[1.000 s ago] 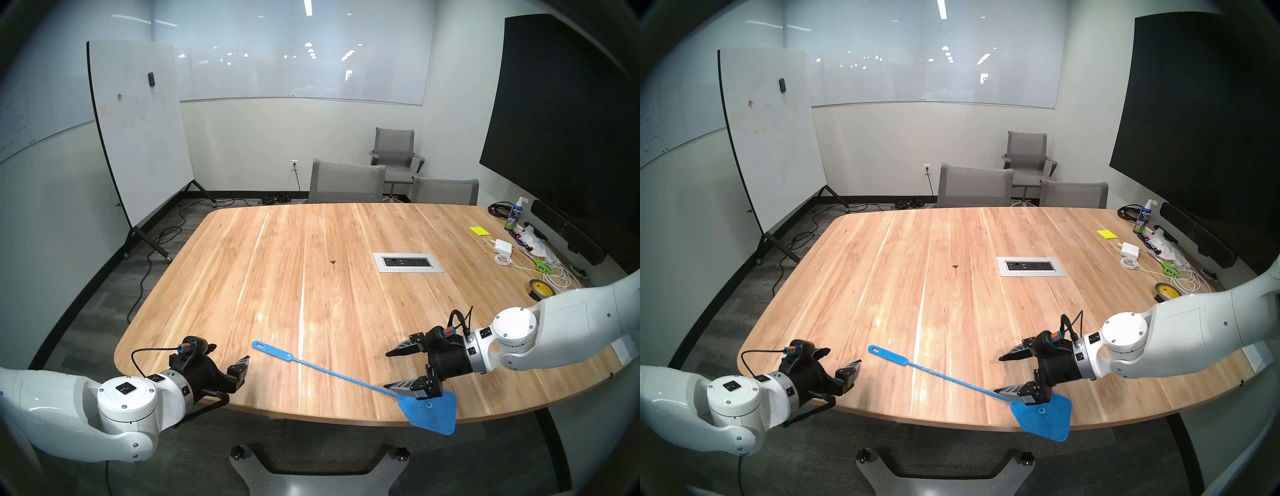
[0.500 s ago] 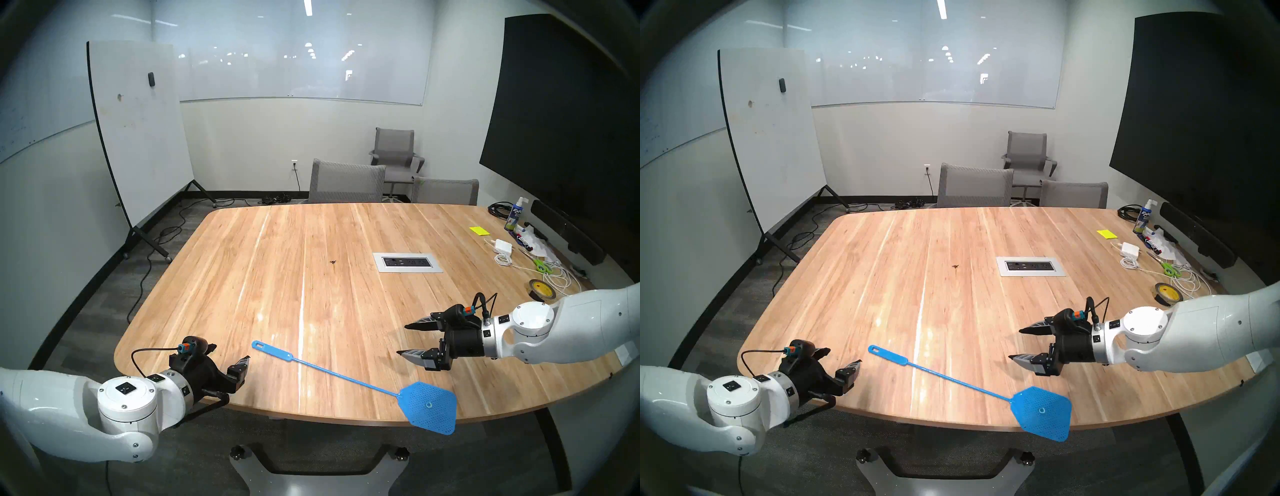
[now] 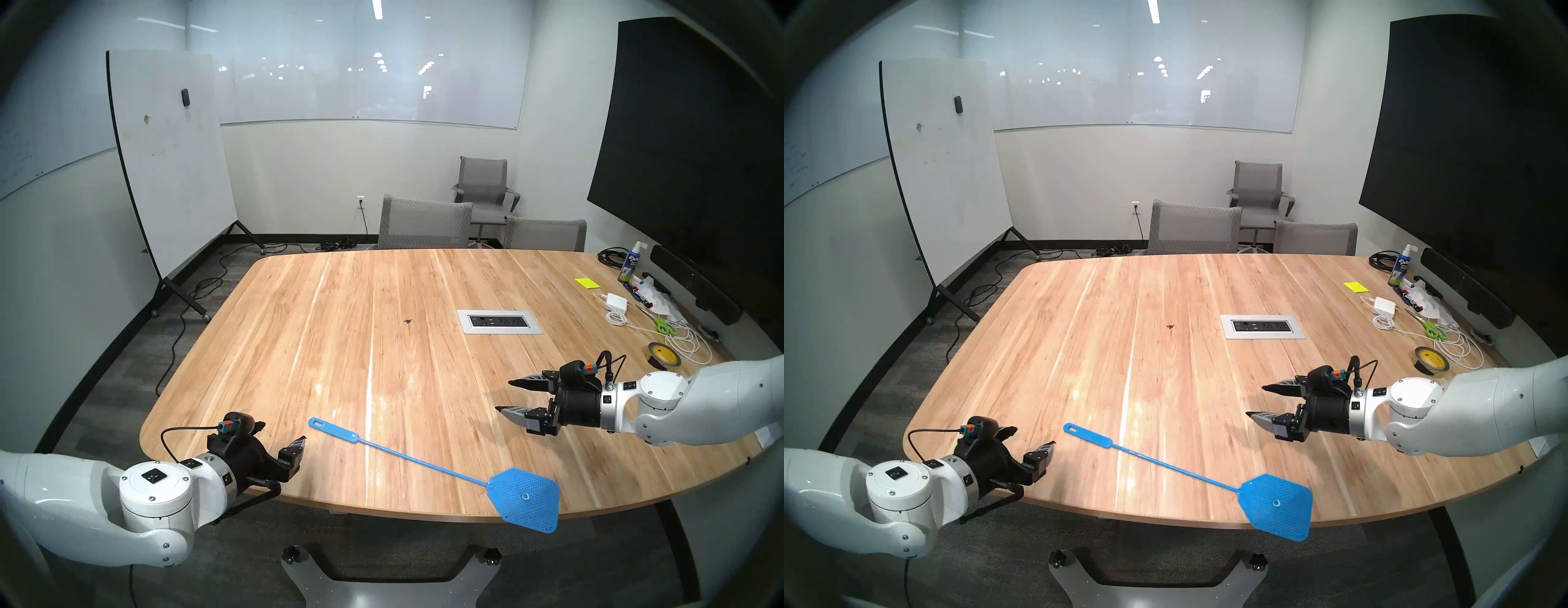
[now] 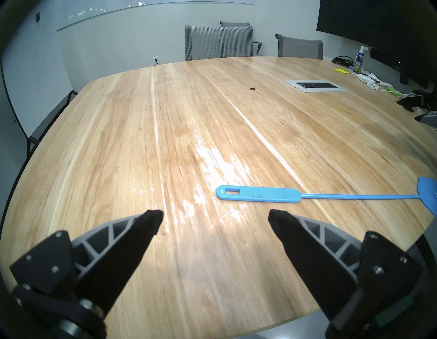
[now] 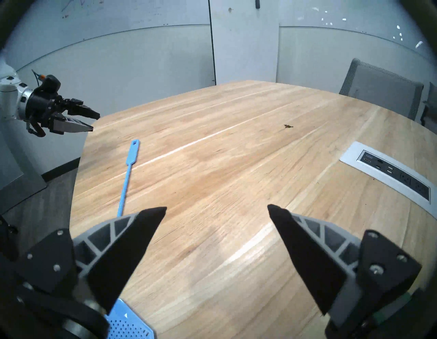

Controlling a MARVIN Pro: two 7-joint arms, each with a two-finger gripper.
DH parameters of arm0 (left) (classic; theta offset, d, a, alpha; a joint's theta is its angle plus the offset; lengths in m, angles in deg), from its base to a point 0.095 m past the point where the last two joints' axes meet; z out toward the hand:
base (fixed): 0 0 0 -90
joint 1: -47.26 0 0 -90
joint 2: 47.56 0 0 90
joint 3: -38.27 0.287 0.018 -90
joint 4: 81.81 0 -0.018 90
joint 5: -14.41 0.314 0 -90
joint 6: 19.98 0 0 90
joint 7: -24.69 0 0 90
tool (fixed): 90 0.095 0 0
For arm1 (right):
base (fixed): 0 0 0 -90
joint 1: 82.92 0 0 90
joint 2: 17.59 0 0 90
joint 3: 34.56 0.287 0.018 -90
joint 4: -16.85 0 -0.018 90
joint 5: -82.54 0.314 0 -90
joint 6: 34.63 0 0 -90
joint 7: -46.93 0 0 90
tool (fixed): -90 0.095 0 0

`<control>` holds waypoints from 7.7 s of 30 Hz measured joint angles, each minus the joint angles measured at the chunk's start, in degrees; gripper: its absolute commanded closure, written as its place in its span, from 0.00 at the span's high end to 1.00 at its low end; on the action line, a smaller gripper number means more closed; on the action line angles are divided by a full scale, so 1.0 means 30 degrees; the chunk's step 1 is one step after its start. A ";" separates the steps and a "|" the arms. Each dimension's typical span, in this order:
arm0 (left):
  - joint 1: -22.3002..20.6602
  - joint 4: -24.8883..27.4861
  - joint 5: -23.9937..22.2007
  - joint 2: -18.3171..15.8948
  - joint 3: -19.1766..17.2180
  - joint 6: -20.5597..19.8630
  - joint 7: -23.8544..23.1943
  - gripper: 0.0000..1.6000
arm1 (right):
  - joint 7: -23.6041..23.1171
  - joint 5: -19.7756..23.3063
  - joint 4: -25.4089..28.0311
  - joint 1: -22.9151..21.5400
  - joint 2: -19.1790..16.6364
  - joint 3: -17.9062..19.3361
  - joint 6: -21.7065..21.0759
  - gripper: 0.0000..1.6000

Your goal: Swat a bug on table

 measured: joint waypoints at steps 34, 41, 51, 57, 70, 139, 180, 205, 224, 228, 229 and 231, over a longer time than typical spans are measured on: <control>-0.0022 0.0000 0.0000 0.0000 0.0023 0.0000 0.0000 1.00 | 0.0983 -0.0188 0.0073 0.0673 0.0002 0.0383 0.0782 1.00; -0.0026 0.0000 0.0000 0.0000 0.0027 0.0000 0.0000 1.00 | 0.3033 -0.0589 0.0479 0.0722 0.0135 0.0400 0.0697 1.00; -0.0033 0.0000 0.0000 0.0000 0.0033 0.0000 0.0000 1.00 | 0.4515 -0.0483 0.0774 0.0875 0.0403 0.0495 0.0673 1.00; -0.0036 0.0000 0.0000 0.0000 0.0037 0.0000 0.0000 1.00 | 0.4831 -0.0403 0.0849 0.0912 0.0439 0.0506 0.0694 1.00; -0.0133 -0.0030 -0.0075 0.0027 -0.0010 -0.0110 -0.0081 1.00 | 0.5007 -0.0364 0.0857 0.0938 0.0446 0.0505 0.0705 1.00; -0.3846 -0.5722 0.5234 0.5947 -0.2105 -1.1424 -1.1432 1.00 | 0.4954 -0.0339 0.0841 0.0969 0.0427 0.0504 0.0709 1.00; -0.4186 -1.0537 0.6191 0.8447 -0.1988 -1.0113 -1.5248 0.83 | 0.4948 -0.0337 0.0839 0.0979 0.0423 0.0505 0.0711 1.00; -0.4093 -0.9710 0.6779 0.8254 -0.1615 -1.0172 -1.5738 0.49 | 0.4943 -0.0337 0.0839 0.0985 0.0421 0.0505 0.0713 1.00; -0.4211 -0.9161 0.7419 0.7876 -0.1320 -1.0405 -1.6044 0.41 | 0.4943 -0.0337 0.0838 0.0988 0.0421 0.0505 0.0713 1.00; -0.4225 -0.9072 0.7546 0.7782 -0.1285 -1.0408 -1.6082 0.41 | 0.4943 -0.0336 0.0838 0.0988 0.0421 0.0506 0.0713 1.00; -0.4227 -0.9041 0.7571 0.7751 -0.1280 -1.0408 -1.6089 0.46 | 0.4943 -0.0336 0.0838 0.0988 0.0421 0.0506 0.0713 1.00; -0.4227 -0.9027 0.7590 0.7713 -0.1268 -1.0409 -1.6100 0.53 | 0.4943 -0.0336 0.0838 0.0989 0.0421 0.0506 0.0713 1.00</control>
